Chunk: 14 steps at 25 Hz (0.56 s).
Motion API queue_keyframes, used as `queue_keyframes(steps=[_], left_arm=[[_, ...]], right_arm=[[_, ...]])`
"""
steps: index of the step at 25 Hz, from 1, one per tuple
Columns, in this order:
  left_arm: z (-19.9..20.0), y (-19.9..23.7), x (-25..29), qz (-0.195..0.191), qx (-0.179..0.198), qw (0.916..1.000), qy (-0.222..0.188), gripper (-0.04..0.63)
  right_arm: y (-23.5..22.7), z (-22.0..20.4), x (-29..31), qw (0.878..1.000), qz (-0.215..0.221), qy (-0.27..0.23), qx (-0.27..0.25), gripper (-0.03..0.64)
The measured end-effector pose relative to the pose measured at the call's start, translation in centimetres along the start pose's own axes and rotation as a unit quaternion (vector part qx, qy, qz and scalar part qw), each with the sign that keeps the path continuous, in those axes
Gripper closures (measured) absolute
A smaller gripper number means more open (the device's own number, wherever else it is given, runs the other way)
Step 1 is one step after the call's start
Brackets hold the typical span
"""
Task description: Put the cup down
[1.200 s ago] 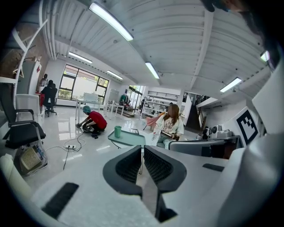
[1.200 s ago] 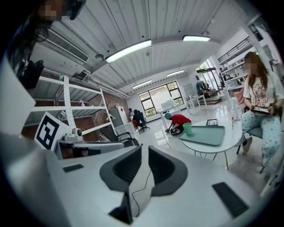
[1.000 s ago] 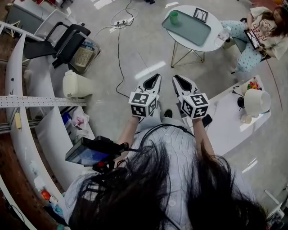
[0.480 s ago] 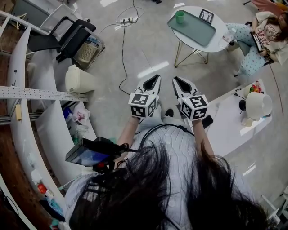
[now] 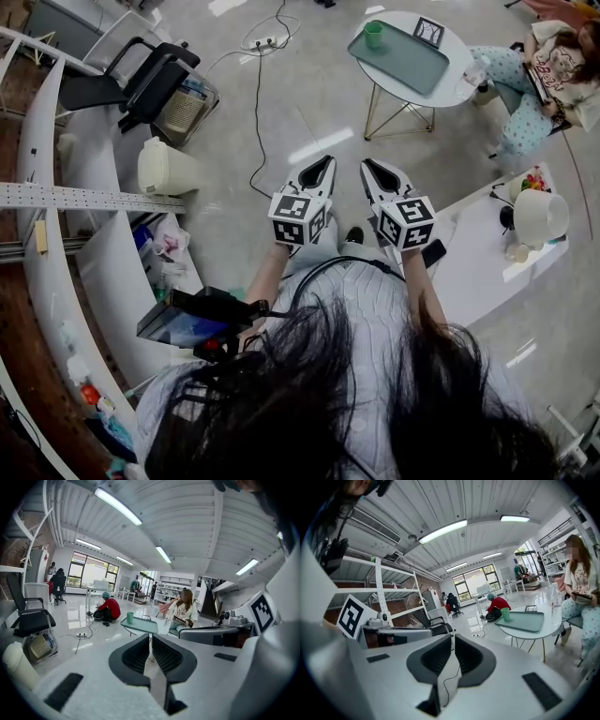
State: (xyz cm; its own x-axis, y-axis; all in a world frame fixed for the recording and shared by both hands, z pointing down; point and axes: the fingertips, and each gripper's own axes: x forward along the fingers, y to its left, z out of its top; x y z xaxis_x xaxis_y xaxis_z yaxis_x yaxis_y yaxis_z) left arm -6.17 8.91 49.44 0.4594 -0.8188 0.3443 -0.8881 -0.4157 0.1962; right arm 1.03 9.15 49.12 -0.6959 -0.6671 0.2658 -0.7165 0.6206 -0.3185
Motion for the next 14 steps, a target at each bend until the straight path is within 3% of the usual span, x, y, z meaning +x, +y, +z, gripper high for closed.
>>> queue_keyframes(steps=[14], left_arm=[[0.43,0.89,0.05,0.011,0.000,0.9999,-0.007,0.568]], right_arm=[[0.15,0.39,0.97,1.000,0.015,-0.002,0.007,0.568]])
